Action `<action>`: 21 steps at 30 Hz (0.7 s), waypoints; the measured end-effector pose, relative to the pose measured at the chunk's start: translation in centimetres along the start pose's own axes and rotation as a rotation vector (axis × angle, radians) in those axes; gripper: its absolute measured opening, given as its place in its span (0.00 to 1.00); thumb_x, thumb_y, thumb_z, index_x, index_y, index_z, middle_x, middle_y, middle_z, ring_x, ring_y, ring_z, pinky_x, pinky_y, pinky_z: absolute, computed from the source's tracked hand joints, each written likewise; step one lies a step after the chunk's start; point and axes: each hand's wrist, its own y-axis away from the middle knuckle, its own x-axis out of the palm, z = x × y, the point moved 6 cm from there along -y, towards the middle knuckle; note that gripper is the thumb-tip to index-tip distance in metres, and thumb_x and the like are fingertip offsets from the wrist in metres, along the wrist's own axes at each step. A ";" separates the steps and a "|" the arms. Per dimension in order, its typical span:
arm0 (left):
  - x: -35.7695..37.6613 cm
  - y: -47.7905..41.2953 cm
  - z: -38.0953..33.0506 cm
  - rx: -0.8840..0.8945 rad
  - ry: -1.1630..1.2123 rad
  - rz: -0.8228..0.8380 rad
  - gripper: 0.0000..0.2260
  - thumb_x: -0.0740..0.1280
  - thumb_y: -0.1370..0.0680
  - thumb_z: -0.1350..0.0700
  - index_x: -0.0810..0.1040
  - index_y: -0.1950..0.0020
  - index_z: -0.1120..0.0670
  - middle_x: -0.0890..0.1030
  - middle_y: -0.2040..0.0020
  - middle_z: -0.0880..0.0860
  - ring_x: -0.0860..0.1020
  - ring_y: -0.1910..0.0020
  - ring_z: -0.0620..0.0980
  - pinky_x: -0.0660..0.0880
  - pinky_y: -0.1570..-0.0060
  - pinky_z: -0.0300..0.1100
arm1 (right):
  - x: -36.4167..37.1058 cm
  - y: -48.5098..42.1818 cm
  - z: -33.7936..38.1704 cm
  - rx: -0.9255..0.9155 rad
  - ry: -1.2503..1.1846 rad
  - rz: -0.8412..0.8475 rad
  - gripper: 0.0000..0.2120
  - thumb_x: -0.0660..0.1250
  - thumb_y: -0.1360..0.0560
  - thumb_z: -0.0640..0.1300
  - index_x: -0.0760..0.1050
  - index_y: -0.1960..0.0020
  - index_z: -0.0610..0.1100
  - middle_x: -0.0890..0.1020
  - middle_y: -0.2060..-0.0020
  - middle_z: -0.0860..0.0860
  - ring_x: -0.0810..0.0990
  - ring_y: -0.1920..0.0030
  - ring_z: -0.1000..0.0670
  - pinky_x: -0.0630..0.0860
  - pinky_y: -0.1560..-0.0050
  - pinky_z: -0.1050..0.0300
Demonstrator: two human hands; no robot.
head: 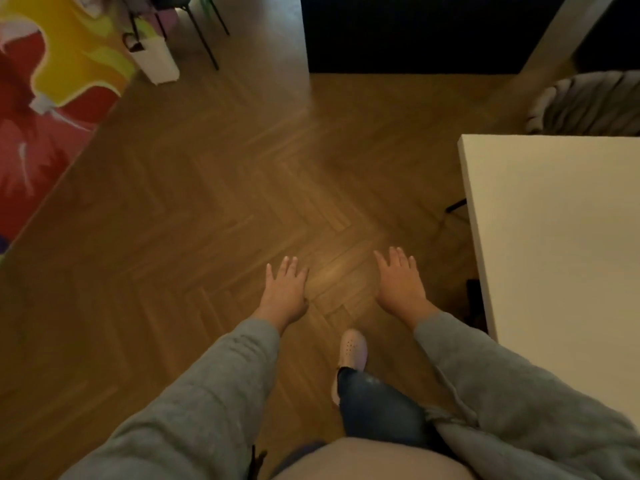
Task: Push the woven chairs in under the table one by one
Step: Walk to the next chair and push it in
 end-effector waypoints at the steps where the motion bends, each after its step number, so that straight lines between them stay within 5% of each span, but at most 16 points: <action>1: -1.6 -2.4 -0.1 0.013 -0.009 -0.001 0.31 0.60 0.19 0.52 0.48 0.20 0.53 0.46 0.20 0.55 0.43 0.22 0.54 0.43 0.26 0.60 | -1.4 -2.5 -1.0 0.025 0.000 -0.011 0.33 0.57 0.21 0.41 0.46 0.20 0.45 0.51 0.22 0.40 0.46 0.22 0.41 0.46 0.23 0.44; 12: -15.9 -24.1 -1.8 0.192 -0.079 0.018 0.31 0.61 0.19 0.51 0.50 0.20 0.53 0.47 0.20 0.57 0.43 0.22 0.56 0.44 0.26 0.61 | -9.9 -19.9 -8.2 0.133 -0.054 -0.031 0.33 0.58 0.21 0.44 0.46 0.20 0.46 0.51 0.22 0.41 0.45 0.22 0.42 0.43 0.23 0.46; 21: -29.0 -46.6 -4.9 0.437 -0.271 -0.001 0.31 0.59 0.19 0.53 0.48 0.20 0.52 0.45 0.20 0.57 0.42 0.22 0.57 0.42 0.26 0.61 | -17.5 -37.5 -14.6 0.394 -0.131 -0.063 0.33 0.58 0.20 0.45 0.46 0.20 0.46 0.50 0.22 0.42 0.44 0.22 0.43 0.44 0.23 0.46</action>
